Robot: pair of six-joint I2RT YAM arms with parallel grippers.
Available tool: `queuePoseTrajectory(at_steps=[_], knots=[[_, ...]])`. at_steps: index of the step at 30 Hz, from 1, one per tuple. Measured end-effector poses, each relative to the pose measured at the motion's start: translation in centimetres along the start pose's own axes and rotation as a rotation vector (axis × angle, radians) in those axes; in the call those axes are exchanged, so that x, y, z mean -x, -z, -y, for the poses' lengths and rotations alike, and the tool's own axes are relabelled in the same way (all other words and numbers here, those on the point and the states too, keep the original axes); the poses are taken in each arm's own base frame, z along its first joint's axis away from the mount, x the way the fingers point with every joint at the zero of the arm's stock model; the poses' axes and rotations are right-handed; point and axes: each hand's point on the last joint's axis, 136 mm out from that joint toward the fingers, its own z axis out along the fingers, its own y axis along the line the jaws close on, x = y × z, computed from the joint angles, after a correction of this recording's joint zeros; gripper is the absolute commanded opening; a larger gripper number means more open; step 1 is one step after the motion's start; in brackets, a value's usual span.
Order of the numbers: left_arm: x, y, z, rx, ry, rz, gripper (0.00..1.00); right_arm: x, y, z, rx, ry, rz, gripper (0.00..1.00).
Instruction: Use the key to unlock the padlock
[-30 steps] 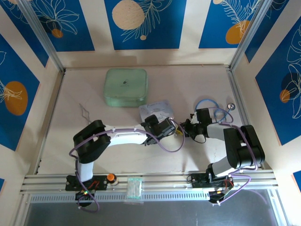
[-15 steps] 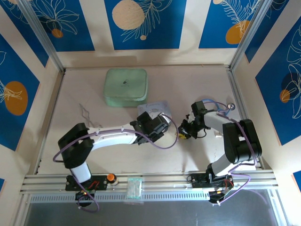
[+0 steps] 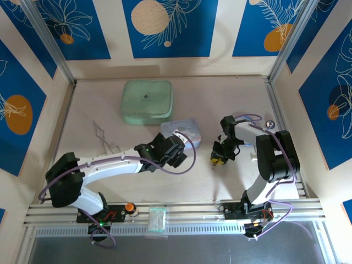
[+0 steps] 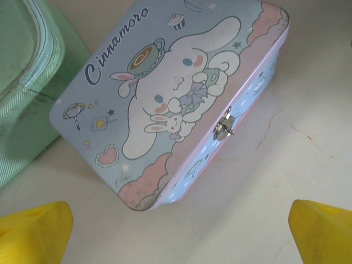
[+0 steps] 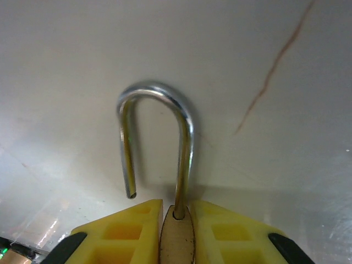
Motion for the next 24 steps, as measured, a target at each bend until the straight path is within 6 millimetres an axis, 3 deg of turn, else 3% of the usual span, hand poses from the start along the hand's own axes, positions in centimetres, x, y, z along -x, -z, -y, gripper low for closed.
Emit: queuePoseTrajectory(at_steps=[6,10,14,24], knots=[[-1.4,0.3,-0.4,-0.003,0.037,-0.002,1.0,0.2,0.3,0.4,-0.046,0.015,0.015,0.31],[-2.4,0.7,-0.9,0.002,0.064,-0.006,1.0,0.4,0.5,0.8,-0.078,0.02,0.025,0.33],[-2.9,1.1,-1.5,0.006,0.086,-0.001,1.0,0.5,0.6,1.1,-0.119,0.026,0.036,0.43],[-3.1,2.3,-3.2,0.023,0.164,0.031,1.0,0.7,1.4,2.1,-0.194,0.041,0.079,0.46]])
